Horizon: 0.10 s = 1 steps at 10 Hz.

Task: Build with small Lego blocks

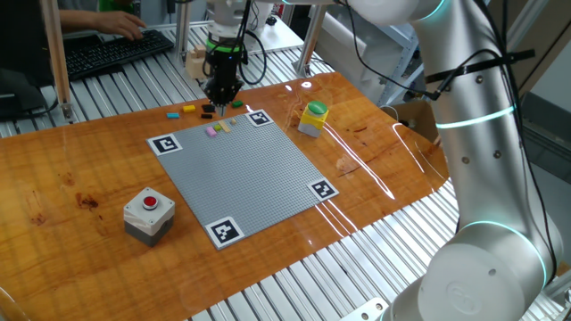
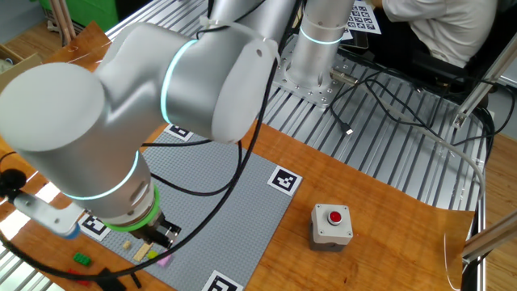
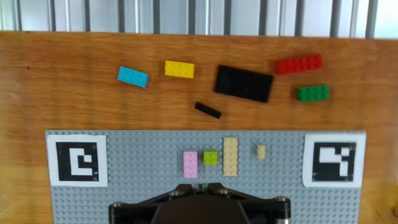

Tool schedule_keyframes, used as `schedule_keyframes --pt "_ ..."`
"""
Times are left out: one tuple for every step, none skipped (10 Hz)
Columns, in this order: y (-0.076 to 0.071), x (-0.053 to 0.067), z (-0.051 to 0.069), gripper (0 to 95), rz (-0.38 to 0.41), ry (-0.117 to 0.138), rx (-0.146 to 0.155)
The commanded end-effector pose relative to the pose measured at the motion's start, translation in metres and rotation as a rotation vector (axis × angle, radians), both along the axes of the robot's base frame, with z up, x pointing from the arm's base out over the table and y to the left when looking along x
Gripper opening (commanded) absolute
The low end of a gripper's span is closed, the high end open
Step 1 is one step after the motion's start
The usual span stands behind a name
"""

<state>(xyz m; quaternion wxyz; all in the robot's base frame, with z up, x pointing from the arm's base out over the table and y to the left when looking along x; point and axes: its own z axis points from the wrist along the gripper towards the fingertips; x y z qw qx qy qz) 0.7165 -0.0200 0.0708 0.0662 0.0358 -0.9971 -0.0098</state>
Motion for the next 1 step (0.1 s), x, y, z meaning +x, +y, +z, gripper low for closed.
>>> schedule_keyframes --pt "0.0000 -0.0001 0.0010 0.0 0.000 0.003 -0.005"
